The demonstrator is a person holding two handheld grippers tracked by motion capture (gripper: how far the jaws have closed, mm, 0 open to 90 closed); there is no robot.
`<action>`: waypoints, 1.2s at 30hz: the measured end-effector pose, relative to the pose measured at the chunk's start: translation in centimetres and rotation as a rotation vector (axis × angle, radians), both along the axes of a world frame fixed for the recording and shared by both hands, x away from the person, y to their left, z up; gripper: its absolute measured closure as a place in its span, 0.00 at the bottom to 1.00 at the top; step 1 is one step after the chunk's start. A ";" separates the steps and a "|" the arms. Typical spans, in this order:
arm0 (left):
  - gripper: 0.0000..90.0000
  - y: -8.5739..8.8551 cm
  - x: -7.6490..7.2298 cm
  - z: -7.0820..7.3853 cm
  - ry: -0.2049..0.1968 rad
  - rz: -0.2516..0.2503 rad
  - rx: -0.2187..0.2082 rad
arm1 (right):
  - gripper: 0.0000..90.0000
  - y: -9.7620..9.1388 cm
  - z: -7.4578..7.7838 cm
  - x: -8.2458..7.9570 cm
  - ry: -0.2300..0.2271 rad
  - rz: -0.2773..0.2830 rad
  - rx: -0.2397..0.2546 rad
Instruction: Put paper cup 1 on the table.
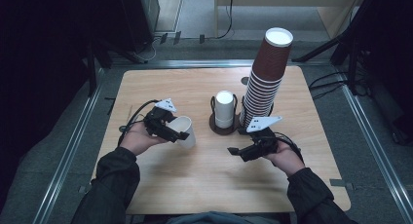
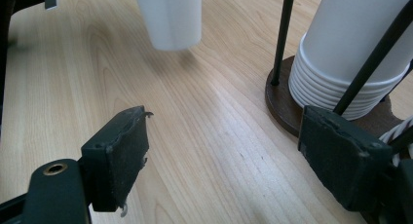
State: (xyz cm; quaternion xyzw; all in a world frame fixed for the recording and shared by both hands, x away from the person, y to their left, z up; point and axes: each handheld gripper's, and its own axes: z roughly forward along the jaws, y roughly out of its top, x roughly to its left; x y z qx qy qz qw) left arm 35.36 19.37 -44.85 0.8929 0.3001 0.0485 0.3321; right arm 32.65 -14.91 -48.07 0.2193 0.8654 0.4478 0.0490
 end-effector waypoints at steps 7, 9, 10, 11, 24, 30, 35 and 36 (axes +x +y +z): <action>0.27 2.1 0.4 -0.2 -0.001 0.075 -0.004 | 0.21 0.6 -0.2 0.3 0.001 0.022 -0.013; 0.27 2.9 0.7 -0.2 -0.002 0.092 -0.002 | 0.21 0.7 -0.2 0.4 -0.003 0.026 -0.010; 0.27 3.2 0.9 -0.2 0.000 0.105 -0.007 | 0.21 0.8 -0.2 0.4 0.003 0.027 -0.010; 0.27 3.5 1.0 -0.2 -0.001 0.122 -0.017 | 0.21 0.8 -0.2 0.4 0.005 0.027 -0.011; 0.26 6.9 3.3 0.8 -0.006 0.241 0.022 | 0.21 1.0 -0.3 0.4 0.013 0.036 -0.016; 0.26 8.2 4.6 1.3 -0.016 0.281 0.072 | 0.21 1.0 -0.4 0.5 0.018 0.032 -0.019; 0.26 8.7 5.9 1.3 -0.019 0.286 0.116 | 0.21 0.9 -0.4 0.6 0.021 0.030 -0.008; 0.26 8.7 5.9 1.3 -0.019 0.286 0.116 | 0.21 0.9 -0.4 0.6 0.021 0.030 -0.008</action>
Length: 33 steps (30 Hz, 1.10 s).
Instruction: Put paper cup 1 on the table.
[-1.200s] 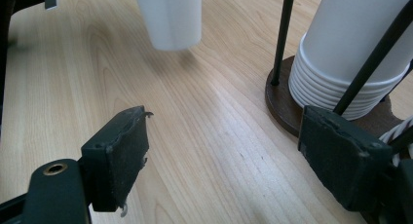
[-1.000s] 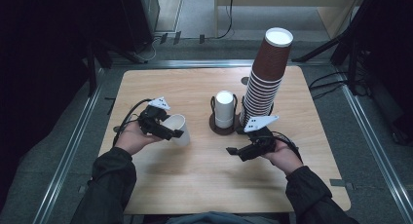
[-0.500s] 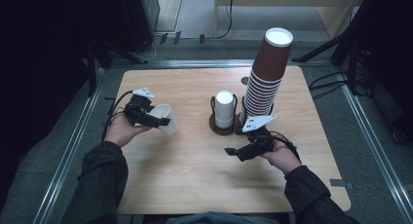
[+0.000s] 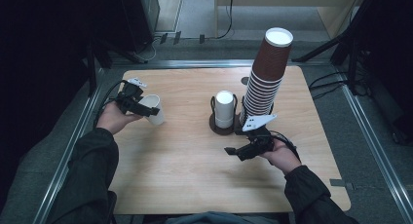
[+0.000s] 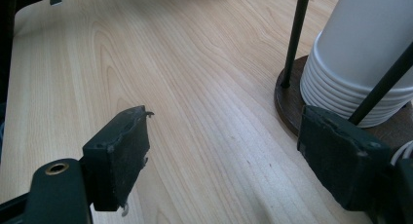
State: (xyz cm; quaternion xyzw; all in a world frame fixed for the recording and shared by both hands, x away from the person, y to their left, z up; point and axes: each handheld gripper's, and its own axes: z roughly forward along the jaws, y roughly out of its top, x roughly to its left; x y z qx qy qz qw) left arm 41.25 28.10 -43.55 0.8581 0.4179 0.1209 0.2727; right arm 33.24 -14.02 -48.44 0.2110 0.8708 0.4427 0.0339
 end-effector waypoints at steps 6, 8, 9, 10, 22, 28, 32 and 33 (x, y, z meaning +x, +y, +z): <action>0.25 1.1 1.4 -0.9 0.000 0.030 0.027 | 0.21 -0.1 0.0 0.0 0.001 -0.003 0.004; 0.24 1.4 1.5 -1.2 -0.002 0.031 0.030 | 0.21 -0.2 0.0 0.0 0.007 -0.005 0.009; 0.24 1.5 1.6 -1.4 0.000 0.033 0.035 | 0.22 -0.2 0.0 0.1 0.008 -0.006 0.012; 0.24 1.5 1.7 -1.5 0.004 0.035 0.035 | 0.22 -0.2 0.0 0.1 0.008 -0.009 0.016; 0.21 1.2 2.5 -2.7 0.023 0.044 0.073 | 0.22 -0.4 0.0 0.3 0.021 -0.017 0.033; 0.18 1.1 2.5 -2.9 0.028 0.050 0.067 | 0.22 -0.5 0.1 0.3 0.020 -0.018 0.036; 0.15 1.0 2.5 -3.2 0.039 0.039 0.057 | 0.22 -0.5 0.1 0.3 0.019 -0.016 0.034; 0.14 1.0 2.5 -3.2 0.041 0.039 0.051 | 0.22 -0.5 0.1 0.3 0.024 -0.017 0.034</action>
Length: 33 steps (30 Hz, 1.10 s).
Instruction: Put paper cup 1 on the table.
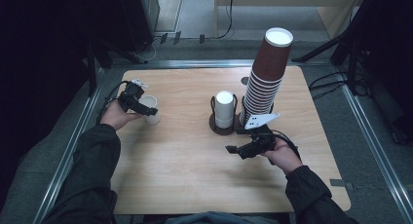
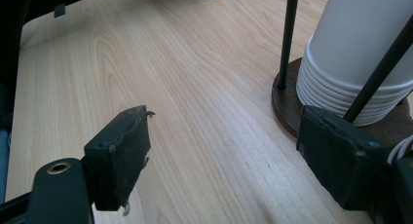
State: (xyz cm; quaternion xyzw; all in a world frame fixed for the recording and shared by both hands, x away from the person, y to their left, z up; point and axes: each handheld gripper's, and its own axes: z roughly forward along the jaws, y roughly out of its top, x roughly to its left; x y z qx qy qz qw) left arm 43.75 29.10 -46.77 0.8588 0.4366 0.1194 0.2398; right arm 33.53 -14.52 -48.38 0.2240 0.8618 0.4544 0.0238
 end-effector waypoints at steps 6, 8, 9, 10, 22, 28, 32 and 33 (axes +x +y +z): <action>0.10 0.0 -0.1 -0.1 0.016 -0.003 -0.021 | 0.22 0.0 0.0 0.0 -0.002 0.000 -0.001; 0.08 0.1 -0.1 0.0 0.020 0.002 -0.032 | 0.22 0.0 0.0 0.0 -0.003 -0.001 0.000; 0.07 0.2 -0.1 0.0 0.018 0.002 -0.032 | 0.22 0.0 0.0 0.0 -0.003 0.000 0.000; 0.07 0.2 -0.1 0.1 0.016 0.008 -0.034 | 0.22 0.0 0.0 0.0 -0.004 0.001 0.000; 0.02 1.5 -0.3 1.7 0.029 0.032 -0.098 | 0.23 0.1 -0.1 0.0 -0.003 0.005 -0.007; 0.02 2.2 -0.8 3.7 -0.002 0.041 -0.107 | 0.23 0.1 0.0 -0.1 -0.004 0.024 -0.014; 0.02 2.1 -1.3 5.2 -0.015 0.031 -0.109 | 0.23 0.1 0.0 -0.2 0.002 0.035 -0.013; 0.02 2.0 -1.4 5.5 -0.013 0.028 -0.107 | 0.23 0.1 0.0 -0.2 0.002 0.035 -0.013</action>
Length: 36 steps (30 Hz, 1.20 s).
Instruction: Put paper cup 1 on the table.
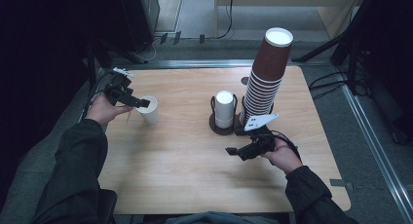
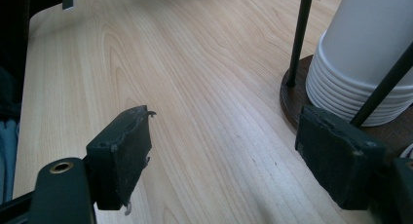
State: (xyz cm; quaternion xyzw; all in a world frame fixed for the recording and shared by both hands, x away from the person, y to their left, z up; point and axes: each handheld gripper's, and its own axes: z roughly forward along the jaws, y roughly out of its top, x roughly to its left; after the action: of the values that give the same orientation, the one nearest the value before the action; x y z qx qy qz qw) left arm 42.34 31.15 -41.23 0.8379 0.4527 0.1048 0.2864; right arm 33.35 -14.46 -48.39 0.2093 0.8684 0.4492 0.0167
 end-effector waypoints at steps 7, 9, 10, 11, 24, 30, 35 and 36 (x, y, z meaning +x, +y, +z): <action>0.04 -1.3 -1.1 1.9 -0.024 -0.040 -0.017 | 0.24 0.0 0.2 -0.1 0.005 0.008 -0.005; 0.04 -1.8 -1.5 2.1 -0.027 -0.059 -0.016 | 0.24 0.0 0.2 -0.1 0.003 0.006 -0.004; 0.04 -2.1 -1.7 2.1 -0.026 -0.063 -0.023 | 0.23 -0.1 0.3 -0.1 0.005 0.006 -0.004; 0.04 -2.4 -1.8 2.1 -0.025 -0.066 -0.021 | 0.23 -0.1 0.4 -0.1 0.010 0.009 -0.004; 0.06 -5.8 -4.3 1.5 -0.038 -0.166 -0.055 | 0.17 -1.5 1.6 -0.6 -0.025 -0.028 0.003; 0.06 -7.2 -4.9 1.0 -0.040 -0.187 -0.056 | 0.17 -1.6 1.9 -0.5 0.002 -0.012 0.016; 0.06 -8.2 -5.5 0.8 -0.048 -0.206 -0.061 | 0.17 -1.6 2.1 -0.6 0.000 -0.002 0.016; 0.06 -8.8 -5.9 0.6 -0.051 -0.208 -0.072 | 0.17 -1.6 2.2 -0.6 -0.006 -0.005 0.012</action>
State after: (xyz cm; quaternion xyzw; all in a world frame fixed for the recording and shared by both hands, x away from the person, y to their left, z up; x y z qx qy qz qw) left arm 36.48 22.39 -40.59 0.8666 0.3593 0.0792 0.3372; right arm 32.74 -16.07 -46.19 0.2100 0.8651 0.4550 0.0192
